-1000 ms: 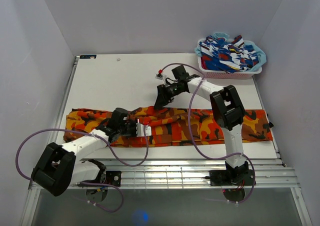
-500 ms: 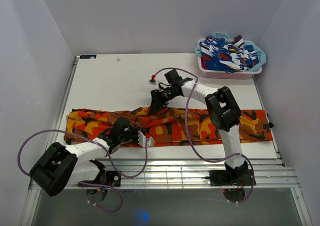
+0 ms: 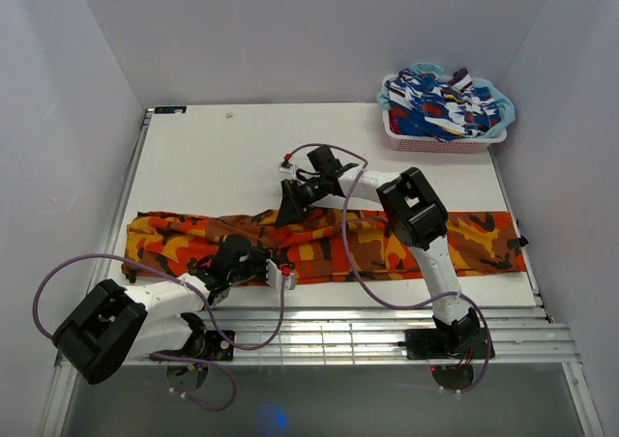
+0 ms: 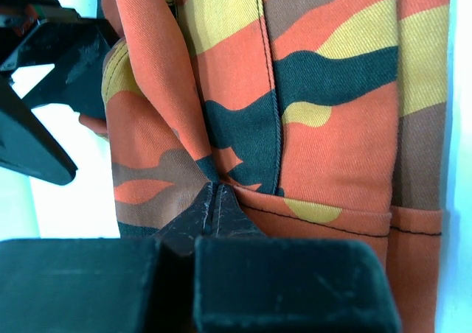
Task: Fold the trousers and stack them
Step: Fold the trousers
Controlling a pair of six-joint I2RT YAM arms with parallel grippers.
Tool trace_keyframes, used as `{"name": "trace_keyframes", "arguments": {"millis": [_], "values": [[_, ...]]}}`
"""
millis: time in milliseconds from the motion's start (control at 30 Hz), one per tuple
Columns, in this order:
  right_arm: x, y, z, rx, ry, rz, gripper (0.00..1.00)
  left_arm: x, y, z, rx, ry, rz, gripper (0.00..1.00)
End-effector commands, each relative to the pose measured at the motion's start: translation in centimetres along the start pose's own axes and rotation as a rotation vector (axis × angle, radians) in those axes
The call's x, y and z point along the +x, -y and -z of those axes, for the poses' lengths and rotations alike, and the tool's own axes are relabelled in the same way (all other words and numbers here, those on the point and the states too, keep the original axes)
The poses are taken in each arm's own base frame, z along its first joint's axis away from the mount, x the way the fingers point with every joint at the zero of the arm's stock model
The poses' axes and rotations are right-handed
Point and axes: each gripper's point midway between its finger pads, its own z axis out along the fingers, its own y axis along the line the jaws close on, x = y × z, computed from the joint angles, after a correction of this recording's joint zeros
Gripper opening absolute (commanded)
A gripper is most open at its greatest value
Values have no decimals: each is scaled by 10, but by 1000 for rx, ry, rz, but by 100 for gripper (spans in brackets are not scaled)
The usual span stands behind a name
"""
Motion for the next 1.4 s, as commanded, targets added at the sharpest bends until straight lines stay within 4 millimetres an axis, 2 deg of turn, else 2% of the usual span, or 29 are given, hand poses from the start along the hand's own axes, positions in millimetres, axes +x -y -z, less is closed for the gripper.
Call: {"name": "trace_keyframes", "arguments": {"millis": [0, 100, 233, 267, 400, 433, 467, 533, 633, 700, 733, 767, 900, 1133, 1233, 1367], "values": [[-8, -14, -18, -64, 6, 31, 81, 25, 55, 10, 164, -99, 59, 0], [1, -20, -12, -92, -16, 25, 80, 27, 51, 10, 153, -122, 86, 0], [8, -31, -2, -139, -33, 98, 80, 19, 43, 11, 142, -94, 96, 0], [12, -33, -3, -153, -54, 63, 78, 18, 42, 10, 141, -92, 95, 0], [6, -28, -6, -113, -70, 39, 74, 20, 39, 8, 134, -102, 86, 0], [-2, -35, 0, -90, -49, 88, 73, 21, 38, 8, 132, -107, 85, 0], [-9, -29, 6, -23, -17, 117, 75, 21, 38, 9, 129, -106, 82, 0], [-26, -45, 17, 16, 58, 219, 80, 18, 38, 10, 128, -90, 70, 0], [-50, -51, 22, 80, 139, 252, 87, 14, 40, 12, 126, -64, 52, 0], [-55, -52, 16, 65, 123, 239, 87, 16, 43, 12, 135, -67, 46, 0], [-46, -36, 8, 70, 83, 173, 86, 16, 43, 12, 134, -68, 44, 0], [-52, -39, 5, 54, 81, 179, 84, 17, 43, 12, 135, -70, 47, 0], [-48, -28, -11, 42, 74, 133, 85, 15, 43, 11, 136, -59, 50, 0], [-27, -18, -39, 40, 20, 58, 84, 15, 45, 12, 135, -54, 38, 0], [-18, -22, -49, 18, -1, 46, 84, 15, 47, 13, 137, -50, 29, 0], [-14, -40, -63, -61, -15, 33, 81, 16, 49, 13, 139, -53, 23, 0]]}}
